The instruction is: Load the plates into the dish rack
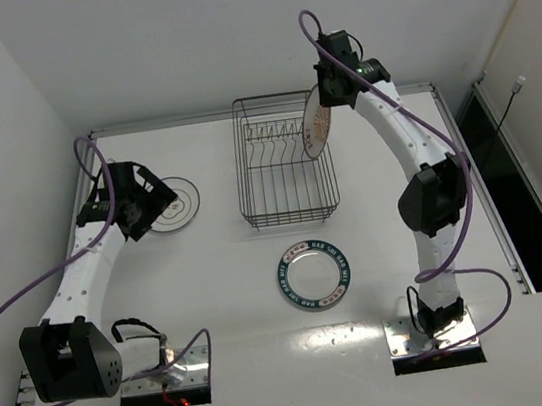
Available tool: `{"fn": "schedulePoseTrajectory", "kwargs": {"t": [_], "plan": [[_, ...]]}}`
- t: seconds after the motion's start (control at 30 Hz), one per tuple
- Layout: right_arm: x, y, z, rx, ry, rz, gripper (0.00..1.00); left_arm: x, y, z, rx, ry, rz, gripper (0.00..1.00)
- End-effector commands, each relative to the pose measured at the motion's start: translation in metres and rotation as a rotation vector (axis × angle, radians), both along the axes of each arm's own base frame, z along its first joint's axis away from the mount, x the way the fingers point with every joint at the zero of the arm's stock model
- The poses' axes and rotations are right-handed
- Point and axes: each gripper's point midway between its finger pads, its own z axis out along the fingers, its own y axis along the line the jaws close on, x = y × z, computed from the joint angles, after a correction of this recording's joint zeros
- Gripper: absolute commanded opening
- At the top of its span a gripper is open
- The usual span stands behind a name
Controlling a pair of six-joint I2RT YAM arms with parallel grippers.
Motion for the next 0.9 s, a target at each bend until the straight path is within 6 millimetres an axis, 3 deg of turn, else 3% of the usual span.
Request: {"fn": "schedulePoseTrajectory", "kwargs": {"t": [0.0,0.07,0.13,0.2,0.4,0.43,0.5,0.53,0.57,0.6,0.63,0.67,0.7,0.8,0.83,0.87], "plan": [[0.013,0.027,0.013,0.108,-0.046,0.113,0.13,0.002,0.006,0.015,0.014,-0.055,0.012,0.89],[0.014,0.034,0.017,0.136,-0.040,0.130,0.14,0.002,0.006,0.015,0.014,-0.055,0.012,0.89],[0.012,0.030,0.008,0.143,-0.007,0.121,0.16,0.005,0.004,0.014,0.006,-0.055,0.005,0.89],[0.005,0.026,0.022,0.174,-0.025,0.105,0.22,0.006,0.004,0.012,0.006,-0.058,0.005,0.89],[-0.016,-0.018,0.035,0.244,0.004,0.023,0.28,0.004,-0.002,0.004,-0.030,-0.050,0.000,0.89],[-0.023,-0.023,0.031,0.248,0.025,0.016,0.28,0.006,-0.002,0.006,-0.036,-0.060,0.007,0.89],[-0.041,-0.038,0.044,0.275,0.025,-0.021,0.29,0.007,-0.006,0.001,-0.058,-0.052,0.001,0.89],[-0.057,-0.042,0.020,0.275,0.093,-0.028,0.29,0.007,-0.006,0.001,-0.058,-0.052,0.001,0.89],[-0.066,-0.036,0.020,0.328,0.097,0.000,0.32,0.007,-0.006,0.001,-0.058,-0.052,0.001,0.89],[-0.083,-0.042,0.035,0.381,0.064,-0.002,0.36,0.009,-0.006,0.003,-0.064,-0.061,0.008,0.89],[-0.095,-0.040,0.029,0.427,0.077,0.014,0.42,0.009,-0.006,0.003,-0.064,-0.062,0.008,0.89],[-0.123,-0.029,-0.014,0.512,0.198,0.052,0.51,0.007,-0.006,0.002,-0.064,-0.063,0.008,0.89],[-0.150,-0.027,-0.036,0.612,0.242,0.055,0.51,0.007,-0.006,0.002,-0.064,-0.063,0.008,0.89],[-0.181,-0.036,-0.070,0.735,0.281,0.011,0.53,0.006,-0.006,0.003,-0.065,-0.074,0.007,0.89],[-0.210,-0.032,-0.106,0.780,0.368,0.000,0.53,0.003,-0.006,-0.002,-0.064,-0.060,0.008,0.89],[-0.224,-0.019,-0.112,0.854,0.400,0.047,0.53,0.003,-0.006,0.001,-0.065,-0.071,0.007,0.89]]}}
